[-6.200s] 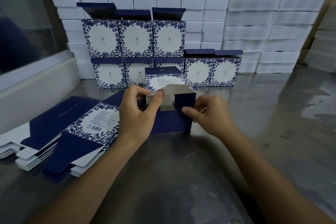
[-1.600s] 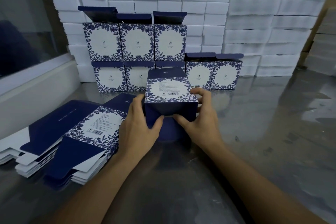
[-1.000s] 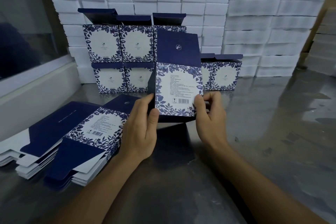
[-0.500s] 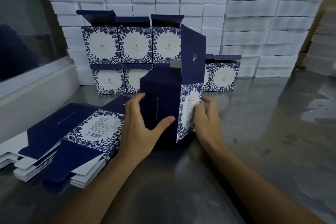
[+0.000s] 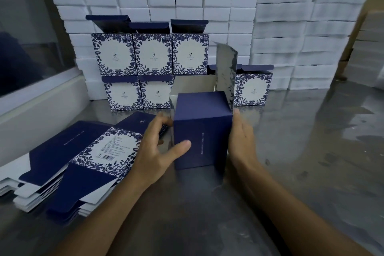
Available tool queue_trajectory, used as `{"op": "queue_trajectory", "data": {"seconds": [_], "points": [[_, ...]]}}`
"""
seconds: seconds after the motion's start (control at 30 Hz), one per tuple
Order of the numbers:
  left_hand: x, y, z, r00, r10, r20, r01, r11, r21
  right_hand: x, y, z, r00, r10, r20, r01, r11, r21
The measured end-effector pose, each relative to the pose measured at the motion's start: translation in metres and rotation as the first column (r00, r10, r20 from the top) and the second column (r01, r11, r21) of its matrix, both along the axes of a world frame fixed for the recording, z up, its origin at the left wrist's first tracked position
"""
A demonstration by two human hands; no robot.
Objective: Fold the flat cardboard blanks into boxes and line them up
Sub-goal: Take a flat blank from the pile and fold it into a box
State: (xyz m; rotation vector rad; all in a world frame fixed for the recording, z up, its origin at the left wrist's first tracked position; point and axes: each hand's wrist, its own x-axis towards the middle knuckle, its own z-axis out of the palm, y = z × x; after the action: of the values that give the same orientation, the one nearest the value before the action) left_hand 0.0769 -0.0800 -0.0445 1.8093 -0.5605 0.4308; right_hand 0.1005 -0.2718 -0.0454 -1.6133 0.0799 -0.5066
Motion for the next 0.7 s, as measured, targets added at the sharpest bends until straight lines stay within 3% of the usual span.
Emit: {"op": "queue_trajectory", "data": {"seconds": [0.07,0.17,0.3,0.43,0.7], "points": [[0.001,0.001,-0.003,1.0,0.003,-0.017,-0.001,0.994,0.105,-0.001,0.002,0.001,0.998,0.066,-0.006,-0.065,0.993,0.096],[0.001,-0.002,-0.005,0.994,0.047,0.095,-0.069,0.97,0.235,-0.003,0.003,0.0,0.99,0.139,0.036,-0.141,0.986,0.086],[0.002,-0.005,-0.007,0.968,0.113,0.225,-0.163,0.962,0.22,0.0,0.002,0.004,0.988,0.142,0.06,-0.153,0.958,0.243],[0.002,-0.006,-0.009,0.962,0.171,0.214,-0.216,0.955,0.206,0.001,0.001,0.009,0.989,0.129,0.075,-0.148,0.918,0.368],[0.003,-0.008,-0.006,0.831,0.261,0.491,-0.435,0.855,0.282,0.003,-0.006,0.003,0.997,-0.067,0.035,0.06,0.981,0.185]]}}
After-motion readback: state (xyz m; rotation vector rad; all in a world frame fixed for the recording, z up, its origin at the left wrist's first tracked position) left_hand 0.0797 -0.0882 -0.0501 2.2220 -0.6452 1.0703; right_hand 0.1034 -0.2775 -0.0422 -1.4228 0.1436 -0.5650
